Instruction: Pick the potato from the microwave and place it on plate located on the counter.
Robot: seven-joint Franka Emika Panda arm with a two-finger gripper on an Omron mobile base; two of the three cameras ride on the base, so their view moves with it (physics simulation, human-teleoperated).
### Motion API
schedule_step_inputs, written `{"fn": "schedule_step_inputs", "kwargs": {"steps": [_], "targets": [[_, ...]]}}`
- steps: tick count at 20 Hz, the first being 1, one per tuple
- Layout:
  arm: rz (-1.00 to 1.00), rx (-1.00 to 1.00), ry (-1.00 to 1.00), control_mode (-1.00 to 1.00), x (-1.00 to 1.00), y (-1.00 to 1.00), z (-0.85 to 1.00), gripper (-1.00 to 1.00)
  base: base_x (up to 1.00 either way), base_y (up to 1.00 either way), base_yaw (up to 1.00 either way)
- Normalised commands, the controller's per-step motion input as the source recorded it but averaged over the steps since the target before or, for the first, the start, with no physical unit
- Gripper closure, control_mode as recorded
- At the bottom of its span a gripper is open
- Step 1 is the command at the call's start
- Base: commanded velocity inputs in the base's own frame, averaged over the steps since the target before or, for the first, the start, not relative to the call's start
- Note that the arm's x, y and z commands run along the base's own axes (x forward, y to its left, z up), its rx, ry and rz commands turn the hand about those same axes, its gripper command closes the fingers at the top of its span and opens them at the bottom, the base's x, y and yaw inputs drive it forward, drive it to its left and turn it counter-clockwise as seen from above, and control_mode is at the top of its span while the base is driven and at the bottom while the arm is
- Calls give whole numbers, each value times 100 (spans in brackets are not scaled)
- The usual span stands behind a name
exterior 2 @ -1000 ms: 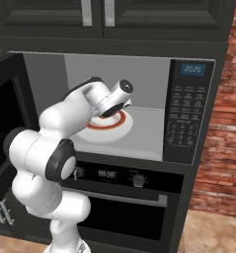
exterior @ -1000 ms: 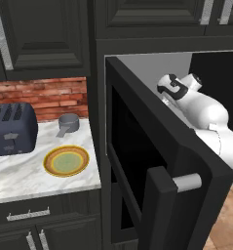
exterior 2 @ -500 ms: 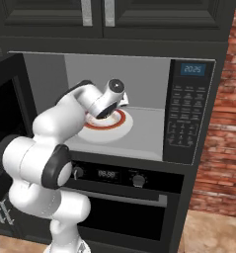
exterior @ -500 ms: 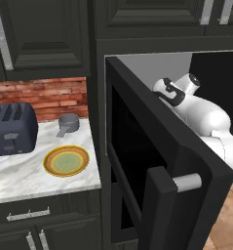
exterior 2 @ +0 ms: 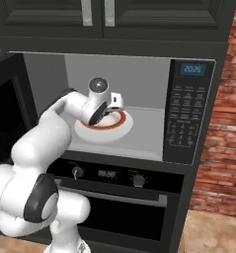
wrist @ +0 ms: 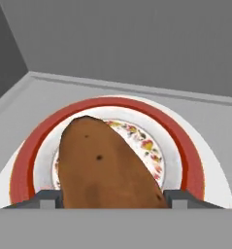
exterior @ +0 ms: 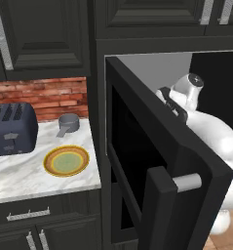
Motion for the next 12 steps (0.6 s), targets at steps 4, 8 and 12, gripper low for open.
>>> {"fn": "schedule_step_inputs", "kwargs": {"steps": [4, 8, 12], "targets": [[-11, 0, 0, -100, -97, 3, 30, 100, 0, 0, 0], [-9, 0, 0, -100, -100, 9, 31, 100, 0, 0, 0], [-9, 0, 0, -100, -100, 16, 32, 100, 0, 0, 0]]}}
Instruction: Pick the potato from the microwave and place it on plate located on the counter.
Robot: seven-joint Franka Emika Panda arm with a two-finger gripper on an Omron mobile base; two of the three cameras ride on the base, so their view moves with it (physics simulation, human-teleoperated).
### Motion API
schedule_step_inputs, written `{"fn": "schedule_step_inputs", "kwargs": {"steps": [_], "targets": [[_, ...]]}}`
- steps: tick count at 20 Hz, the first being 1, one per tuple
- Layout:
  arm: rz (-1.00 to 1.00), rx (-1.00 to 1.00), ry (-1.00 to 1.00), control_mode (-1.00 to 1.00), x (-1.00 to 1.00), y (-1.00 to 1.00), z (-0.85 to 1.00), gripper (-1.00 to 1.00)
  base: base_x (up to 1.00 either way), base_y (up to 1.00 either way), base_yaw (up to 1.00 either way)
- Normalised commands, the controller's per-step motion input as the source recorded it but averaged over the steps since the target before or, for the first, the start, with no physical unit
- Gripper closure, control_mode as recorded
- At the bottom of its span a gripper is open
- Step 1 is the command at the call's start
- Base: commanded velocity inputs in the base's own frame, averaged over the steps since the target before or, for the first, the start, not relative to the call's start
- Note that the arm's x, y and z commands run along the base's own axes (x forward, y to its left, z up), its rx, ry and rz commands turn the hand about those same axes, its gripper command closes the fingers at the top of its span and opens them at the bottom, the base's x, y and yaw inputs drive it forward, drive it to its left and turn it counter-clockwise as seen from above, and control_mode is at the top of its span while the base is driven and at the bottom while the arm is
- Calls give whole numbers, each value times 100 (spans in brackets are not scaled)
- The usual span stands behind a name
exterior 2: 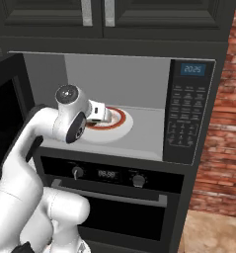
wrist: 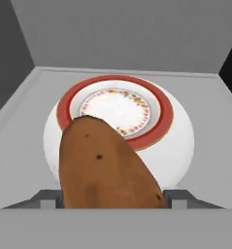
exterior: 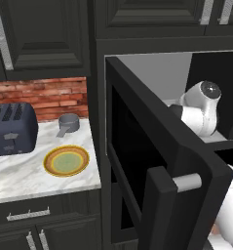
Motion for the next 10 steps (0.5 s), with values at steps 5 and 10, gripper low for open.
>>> {"fn": "schedule_step_inputs", "kwargs": {"steps": [5, 10], "targets": [[-8, 1, 0, -100, -95, 12, 39, 100, 0, 0, 0], [-5, 2, 0, -100, -87, 0, 37, 100, 0, 0, 0]]}}
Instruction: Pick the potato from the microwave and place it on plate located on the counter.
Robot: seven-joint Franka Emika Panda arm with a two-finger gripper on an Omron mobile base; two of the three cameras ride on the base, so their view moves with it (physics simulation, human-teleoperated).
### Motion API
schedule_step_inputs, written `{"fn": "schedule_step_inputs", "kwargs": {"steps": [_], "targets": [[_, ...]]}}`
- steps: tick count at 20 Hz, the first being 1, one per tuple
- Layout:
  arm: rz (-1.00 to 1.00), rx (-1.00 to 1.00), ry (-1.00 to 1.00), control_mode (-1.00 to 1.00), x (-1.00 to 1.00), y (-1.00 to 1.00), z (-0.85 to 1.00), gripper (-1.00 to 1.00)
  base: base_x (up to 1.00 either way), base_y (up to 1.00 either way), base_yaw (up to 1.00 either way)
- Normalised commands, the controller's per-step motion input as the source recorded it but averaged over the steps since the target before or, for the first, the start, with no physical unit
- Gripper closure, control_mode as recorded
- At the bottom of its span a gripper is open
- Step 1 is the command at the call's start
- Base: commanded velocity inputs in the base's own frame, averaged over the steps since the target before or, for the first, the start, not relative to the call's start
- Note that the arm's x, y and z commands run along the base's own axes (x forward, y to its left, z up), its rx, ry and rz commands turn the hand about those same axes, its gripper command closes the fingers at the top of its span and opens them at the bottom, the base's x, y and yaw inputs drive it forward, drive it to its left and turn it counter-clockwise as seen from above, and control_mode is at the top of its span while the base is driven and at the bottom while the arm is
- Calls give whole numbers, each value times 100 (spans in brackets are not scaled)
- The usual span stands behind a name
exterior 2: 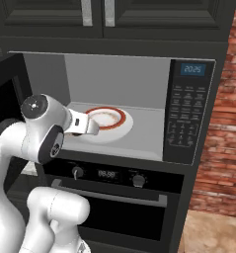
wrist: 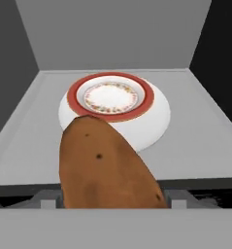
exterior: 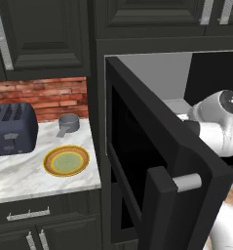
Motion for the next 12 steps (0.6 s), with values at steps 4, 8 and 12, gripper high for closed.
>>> {"fn": "schedule_step_inputs", "kwargs": {"steps": [4, 8, 12], "targets": [[-5, 0, 1, -100, -85, 0, 36, 100, 0, 0, 0], [-7, 0, 0, -100, -84, 1, 33, 100, 0, 0, 0], [-6, 0, 1, -100, -74, 2, 32, 100, 0, 0, 0]]}}
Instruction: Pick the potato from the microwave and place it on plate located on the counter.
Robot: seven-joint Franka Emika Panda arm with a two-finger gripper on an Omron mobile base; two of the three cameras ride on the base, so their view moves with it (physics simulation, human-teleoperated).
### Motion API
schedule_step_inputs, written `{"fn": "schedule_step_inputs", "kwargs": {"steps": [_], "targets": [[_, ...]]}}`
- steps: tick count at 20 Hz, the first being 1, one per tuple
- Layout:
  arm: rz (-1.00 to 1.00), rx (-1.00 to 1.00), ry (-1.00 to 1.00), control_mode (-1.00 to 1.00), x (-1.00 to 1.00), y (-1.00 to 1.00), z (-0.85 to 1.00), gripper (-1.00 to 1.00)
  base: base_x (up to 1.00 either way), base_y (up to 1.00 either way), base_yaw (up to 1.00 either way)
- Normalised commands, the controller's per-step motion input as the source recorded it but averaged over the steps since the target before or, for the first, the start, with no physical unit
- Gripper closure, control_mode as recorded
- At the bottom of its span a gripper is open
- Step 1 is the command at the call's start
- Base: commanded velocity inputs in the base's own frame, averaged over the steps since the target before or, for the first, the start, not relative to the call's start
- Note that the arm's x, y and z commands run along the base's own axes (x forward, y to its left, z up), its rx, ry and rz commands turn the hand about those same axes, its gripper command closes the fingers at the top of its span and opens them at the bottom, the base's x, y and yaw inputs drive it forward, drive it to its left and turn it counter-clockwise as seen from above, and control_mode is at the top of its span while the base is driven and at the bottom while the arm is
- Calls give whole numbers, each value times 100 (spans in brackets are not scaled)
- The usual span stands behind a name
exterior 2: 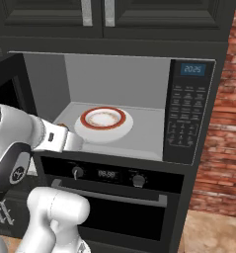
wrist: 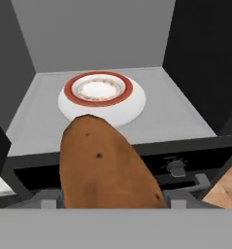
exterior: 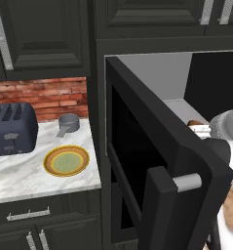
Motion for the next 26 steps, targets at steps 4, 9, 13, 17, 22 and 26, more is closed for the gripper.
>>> {"fn": "schedule_step_inputs", "kwargs": {"steps": [4, 9, 13, 17, 22, 26], "targets": [[-1, 1, 0, -100, -73, 0, 24, 100, 0, 0, 0], [0, 0, 0, 100, 0, 0, 0, 100, -69, -13, 0], [0, 0, 0, 100, 0, 0, 0, 100, -99, -15, 0], [0, 0, 0, 100, 0, 0, 0, 100, -100, -3, 0], [0, 0, 0, 100, 0, 0, 0, 100, -94, 24, 0], [0, 0, 0, 100, 0, 0, 0, 100, -74, 74, 0]]}}
